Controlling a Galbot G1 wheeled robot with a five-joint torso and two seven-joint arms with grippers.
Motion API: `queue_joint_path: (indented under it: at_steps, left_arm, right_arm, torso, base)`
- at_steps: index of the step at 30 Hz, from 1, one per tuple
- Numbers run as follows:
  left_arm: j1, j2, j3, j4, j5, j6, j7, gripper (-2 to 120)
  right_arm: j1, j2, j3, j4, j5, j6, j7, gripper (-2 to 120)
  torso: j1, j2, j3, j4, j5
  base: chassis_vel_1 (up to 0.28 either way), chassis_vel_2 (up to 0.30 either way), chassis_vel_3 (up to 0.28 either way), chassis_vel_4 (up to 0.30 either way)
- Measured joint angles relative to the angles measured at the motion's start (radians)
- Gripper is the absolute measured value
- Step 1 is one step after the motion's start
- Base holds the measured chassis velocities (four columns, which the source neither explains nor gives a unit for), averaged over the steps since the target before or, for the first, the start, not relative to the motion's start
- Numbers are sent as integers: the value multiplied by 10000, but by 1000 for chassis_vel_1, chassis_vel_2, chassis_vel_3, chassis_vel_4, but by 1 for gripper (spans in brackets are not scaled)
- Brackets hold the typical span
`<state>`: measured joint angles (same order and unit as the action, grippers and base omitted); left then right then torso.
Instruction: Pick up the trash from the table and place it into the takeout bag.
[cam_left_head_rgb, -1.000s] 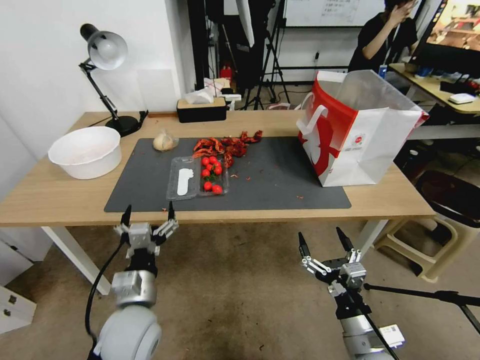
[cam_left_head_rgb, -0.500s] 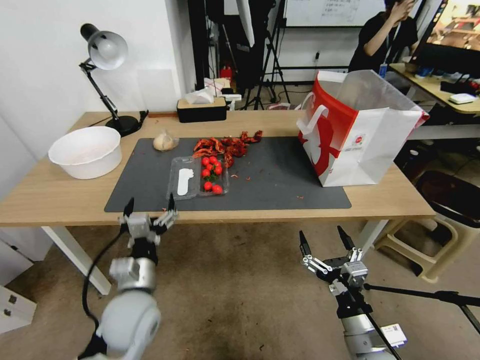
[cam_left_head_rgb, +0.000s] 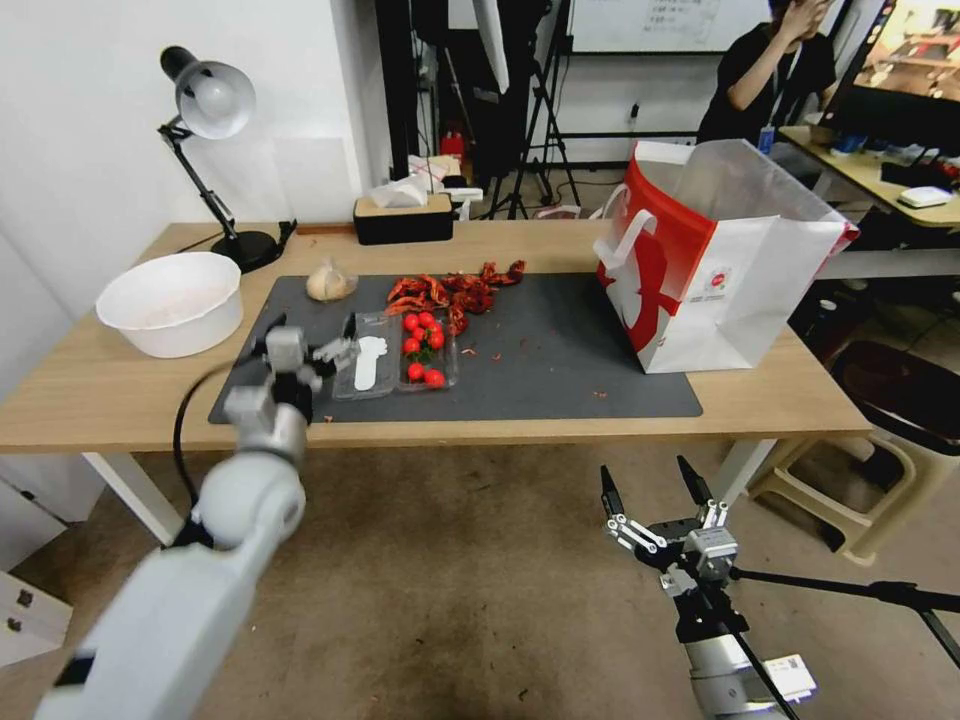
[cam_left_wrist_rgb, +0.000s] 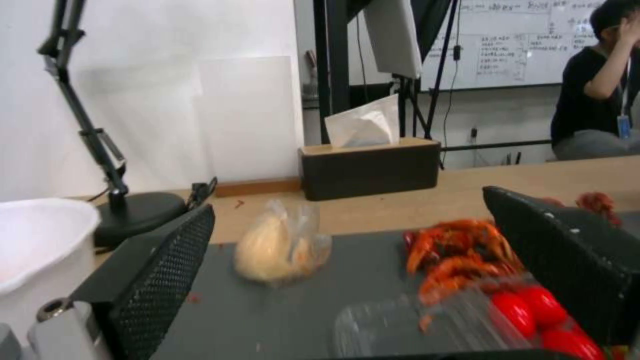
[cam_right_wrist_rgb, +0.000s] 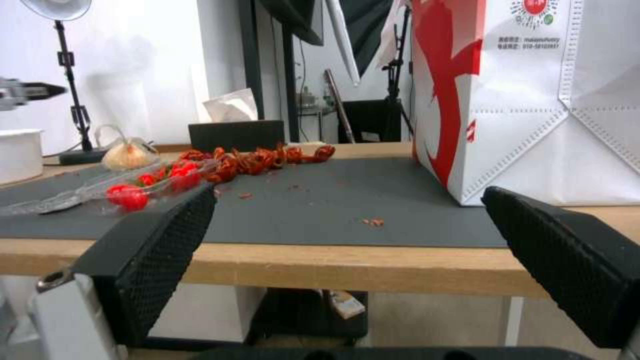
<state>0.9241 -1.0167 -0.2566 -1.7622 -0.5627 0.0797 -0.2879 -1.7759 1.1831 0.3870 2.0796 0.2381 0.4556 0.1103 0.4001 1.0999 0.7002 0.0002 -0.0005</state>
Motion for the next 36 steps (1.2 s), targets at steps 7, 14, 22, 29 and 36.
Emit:
queue_joint_path:
  at_steps: [7,14,22,29,36]
  left_arm:
    - [-2266,-67,1048,2228,-476,507,484,100]
    - [-3583,-263,1616,3718,-608,990,509,100]
    - [-4594,-528,2058,5019,-672,1809,948,100]
    - [-5062,-622,2304,5771,-796,2001,976,100]
    - [-5195,-655,2338,5893,-879,2206,931,100]
  right_arm:
    - [30,169,-41,-98,-133,-31,10,100]
    - [-20,181,22,-165,-141,-35,32,100]
    - [-29,192,37,-192,-179,-22,84,100]
    - [-33,188,66,-206,-178,-7,87,100]
    - [-33,184,86,-246,-157,14,88,100]
  torso:
    - [0,0,0,-2,4]
    - [1,-1,0,-1,4]
    - [0,0,-2,-2,7]
    - [0,1,-2,-3,7]
    - [0,1,-2,-1,5]
  base:
    - [0,0,0,0]
    - [0,0,0,0]
    - [0,0,0,0]
    - [0,0,0,0]
    - [0,0,0,0]
